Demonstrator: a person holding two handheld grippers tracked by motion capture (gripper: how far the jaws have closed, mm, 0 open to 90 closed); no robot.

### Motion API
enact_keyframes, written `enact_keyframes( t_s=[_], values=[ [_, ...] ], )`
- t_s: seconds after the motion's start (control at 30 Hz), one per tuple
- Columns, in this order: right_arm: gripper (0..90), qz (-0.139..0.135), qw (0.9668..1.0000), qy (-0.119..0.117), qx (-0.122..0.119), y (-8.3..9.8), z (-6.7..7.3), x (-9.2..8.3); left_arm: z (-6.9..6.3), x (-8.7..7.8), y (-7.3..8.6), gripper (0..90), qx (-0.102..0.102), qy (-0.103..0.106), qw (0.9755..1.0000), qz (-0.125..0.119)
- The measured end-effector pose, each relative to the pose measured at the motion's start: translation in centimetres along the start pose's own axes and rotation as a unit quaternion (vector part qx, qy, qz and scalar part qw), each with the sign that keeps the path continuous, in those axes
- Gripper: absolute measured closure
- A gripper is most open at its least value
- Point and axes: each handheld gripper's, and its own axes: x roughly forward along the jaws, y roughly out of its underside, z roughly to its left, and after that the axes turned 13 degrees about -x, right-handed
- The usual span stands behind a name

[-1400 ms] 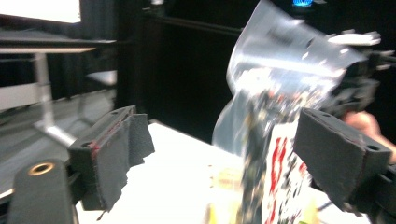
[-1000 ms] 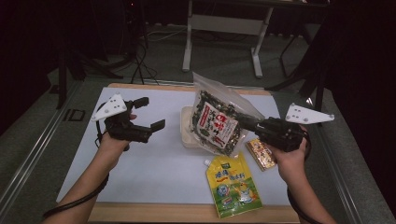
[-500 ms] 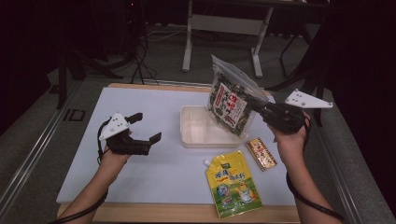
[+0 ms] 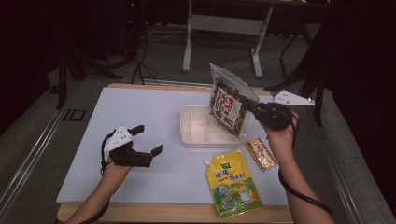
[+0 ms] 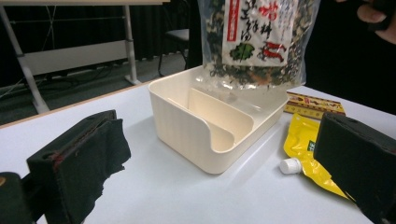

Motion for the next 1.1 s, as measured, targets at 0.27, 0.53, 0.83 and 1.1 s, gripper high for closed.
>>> enact_keyframes(
  t_s=[0.27,0.53,0.83,1.1],
  values=[
    [78.8,0.002,0.9999,-0.003,0.010,1.6,-0.2,1.5,0.4,0.0,0.4,0.7,-0.004,0.001,1.0000,0.001],
    [78.8,-0.005,0.9999,-0.009,0.014,2.6,-0.4,1.9,0.5,0.0,0.5,0.7,-0.008,-0.001,1.0000,0.001],
    [78.8,-0.020,0.9992,-0.009,0.033,2.4,-0.6,1.4,0.5,0.0,0.5,0.7,-0.012,0.003,0.9999,0.001],
    [78.7,-0.058,0.9978,-0.010,0.031,1.3,-0.7,0.0,0.5,0.1,0.6,0.8,-0.012,0.005,0.9999,0.001]
  ],
)
